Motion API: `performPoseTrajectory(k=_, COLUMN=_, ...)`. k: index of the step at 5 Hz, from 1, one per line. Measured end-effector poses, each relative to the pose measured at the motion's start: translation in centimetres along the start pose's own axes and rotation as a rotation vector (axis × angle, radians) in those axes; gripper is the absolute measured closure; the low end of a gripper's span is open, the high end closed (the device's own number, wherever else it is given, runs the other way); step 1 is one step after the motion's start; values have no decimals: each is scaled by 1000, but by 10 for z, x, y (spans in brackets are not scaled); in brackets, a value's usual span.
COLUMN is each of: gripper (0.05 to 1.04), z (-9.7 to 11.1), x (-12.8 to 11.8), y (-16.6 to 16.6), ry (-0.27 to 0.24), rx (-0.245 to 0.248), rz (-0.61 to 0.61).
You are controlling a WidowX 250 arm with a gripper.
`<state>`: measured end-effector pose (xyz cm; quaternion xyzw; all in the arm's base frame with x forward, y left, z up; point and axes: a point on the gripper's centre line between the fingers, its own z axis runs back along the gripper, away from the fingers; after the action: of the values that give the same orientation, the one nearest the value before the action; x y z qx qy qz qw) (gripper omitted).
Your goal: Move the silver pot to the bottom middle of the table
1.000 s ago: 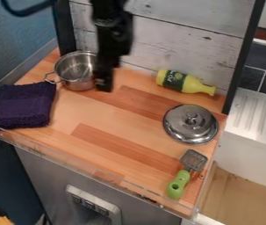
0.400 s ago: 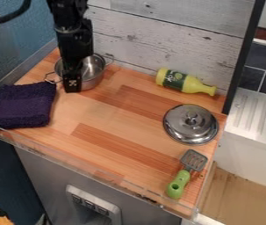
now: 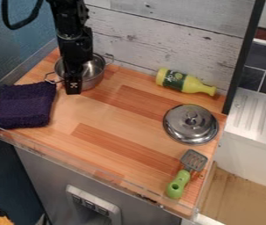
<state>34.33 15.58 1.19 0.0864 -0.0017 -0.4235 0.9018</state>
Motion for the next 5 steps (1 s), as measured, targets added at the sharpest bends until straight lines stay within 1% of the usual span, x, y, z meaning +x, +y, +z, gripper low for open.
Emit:
performPoseTrajectory(k=1, gripper=419, z=-8, x=2, y=2, ry=-23, rx=58, rz=-8)
performPoseTrajectory(k=2, gripper=734, z=-10, x=4, y=-1, ry=-15, rx=60, rz=-34)
performPoseTrajectory(k=3, gripper=932, z=-13, x=11, y=-11, ry=-59, rx=61, rz=-92)
performPoseTrajectory(k=4, gripper=1002, z=-6, x=14, y=-20, ry=-69, rx=67, rz=-120)
performPoseTrajectory(k=5, gripper=1004, z=5, x=15, y=-25, ry=-78, rx=83, rz=-128)
